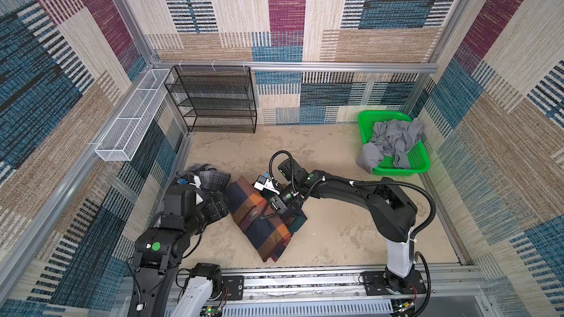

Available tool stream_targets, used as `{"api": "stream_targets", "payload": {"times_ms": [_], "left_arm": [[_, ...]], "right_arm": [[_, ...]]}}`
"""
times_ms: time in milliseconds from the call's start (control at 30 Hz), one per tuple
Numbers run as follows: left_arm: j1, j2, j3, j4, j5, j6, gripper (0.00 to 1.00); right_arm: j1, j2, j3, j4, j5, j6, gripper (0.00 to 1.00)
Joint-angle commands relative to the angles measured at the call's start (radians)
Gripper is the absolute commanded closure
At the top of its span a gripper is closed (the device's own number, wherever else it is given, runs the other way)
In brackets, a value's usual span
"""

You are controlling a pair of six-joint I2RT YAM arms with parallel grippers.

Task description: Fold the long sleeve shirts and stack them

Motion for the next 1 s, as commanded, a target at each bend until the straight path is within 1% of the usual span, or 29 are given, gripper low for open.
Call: {"api": "stream_targets", "payload": {"times_ms": [0, 133, 267, 367, 433, 533, 800, 967], "left_arm": [[0.001, 0.002, -0.026, -0.003, 0.026, -0.016, 0.23], [0.001, 0.02, -0.07, 0.018, 0.065, -0.027, 0.24], [0.001, 0.053, -0.105, 0.048, 0.108, -0.034, 0.24], [0.0, 0.073, -0.124, 0.068, 0.126, -0.036, 0.24], [0.0, 0.086, -0.136, 0.084, 0.135, -0.037, 0.24], [0.0, 0.108, -0.152, 0.105, 0.147, -0.039, 0.24], [-0.001, 0.141, -0.188, 0.134, 0.162, -0.045, 0.24], [-0.002, 0.171, -0.183, 0.143, 0.162, -0.042, 0.24]], "right_arm": [[-0.045, 0.004, 0.001, 0.112, -0.088, 0.048, 1.0], [-0.073, 0.063, 0.049, 0.058, -0.099, 0.019, 1.0], [-0.109, 0.086, 0.027, 0.112, -0.115, 0.052, 1.0], [-0.139, 0.092, -0.002, 0.197, -0.135, 0.106, 1.0], [-0.145, 0.094, -0.009, 0.258, -0.17, 0.137, 1.0], [-0.158, 0.101, 0.003, 0.294, -0.16, 0.176, 1.0], [-0.223, 0.179, 0.04, 0.32, -0.196, 0.211, 1.0], [-0.258, 0.246, 0.072, 0.31, -0.179, 0.219, 1.0]]}}
